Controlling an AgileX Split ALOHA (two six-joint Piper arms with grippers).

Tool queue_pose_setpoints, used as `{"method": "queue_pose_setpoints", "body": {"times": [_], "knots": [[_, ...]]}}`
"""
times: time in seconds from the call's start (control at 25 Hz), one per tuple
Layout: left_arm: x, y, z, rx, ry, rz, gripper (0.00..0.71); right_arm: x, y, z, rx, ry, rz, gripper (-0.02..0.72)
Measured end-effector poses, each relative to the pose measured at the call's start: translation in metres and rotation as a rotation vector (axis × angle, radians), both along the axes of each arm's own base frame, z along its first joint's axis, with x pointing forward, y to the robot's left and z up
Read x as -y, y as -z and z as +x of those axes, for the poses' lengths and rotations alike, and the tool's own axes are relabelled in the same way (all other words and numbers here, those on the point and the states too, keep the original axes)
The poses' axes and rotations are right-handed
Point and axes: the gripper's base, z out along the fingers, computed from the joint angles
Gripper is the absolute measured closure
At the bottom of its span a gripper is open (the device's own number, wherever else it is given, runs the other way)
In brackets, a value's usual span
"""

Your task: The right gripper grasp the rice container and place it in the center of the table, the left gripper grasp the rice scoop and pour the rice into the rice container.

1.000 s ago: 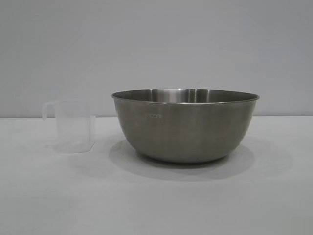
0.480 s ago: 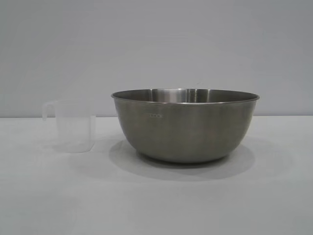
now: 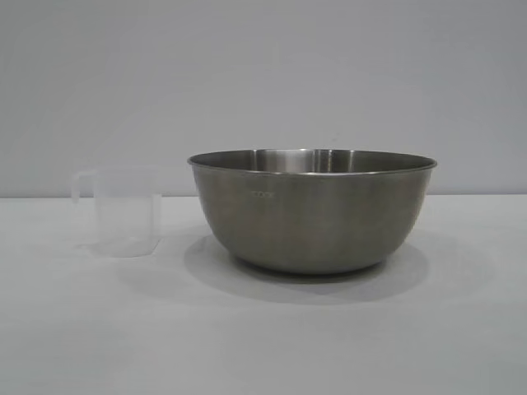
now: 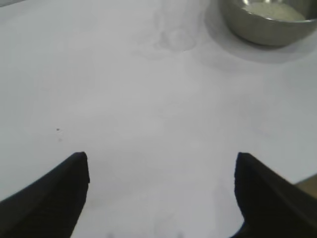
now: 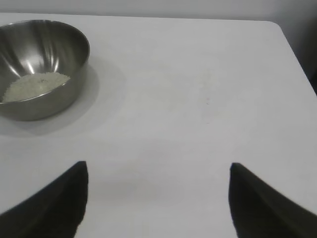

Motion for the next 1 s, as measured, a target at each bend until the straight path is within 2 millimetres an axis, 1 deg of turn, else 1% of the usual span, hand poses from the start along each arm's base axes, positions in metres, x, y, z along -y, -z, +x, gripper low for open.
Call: {"method": "queue_pose_setpoints", "body": {"times": [0.12, 0.28, 0.6, 1.0], "knots": [[0.0004, 0.0001, -0.0027, 0.018, -0.106, -0.002, 0.179, 0.0, 0.0, 0.0, 0.0, 0.0, 0.0, 0.178], [0.0011, 0.0001, -0.0031, 0.021, -0.193, -0.002, 0.179, 0.0, 0.0, 0.0, 0.0, 0.0, 0.0, 0.178], [0.0012, 0.0001, -0.0031, 0.021, -0.21, -0.002, 0.179, 0.0, 0.0, 0.0, 0.0, -0.004, 0.0, 0.178], [0.0012, 0.0001, -0.0031, 0.021, -0.211, -0.002, 0.179, 0.001, 0.0, -0.0008, 0.0, -0.095, 0.0, 0.178]]}}
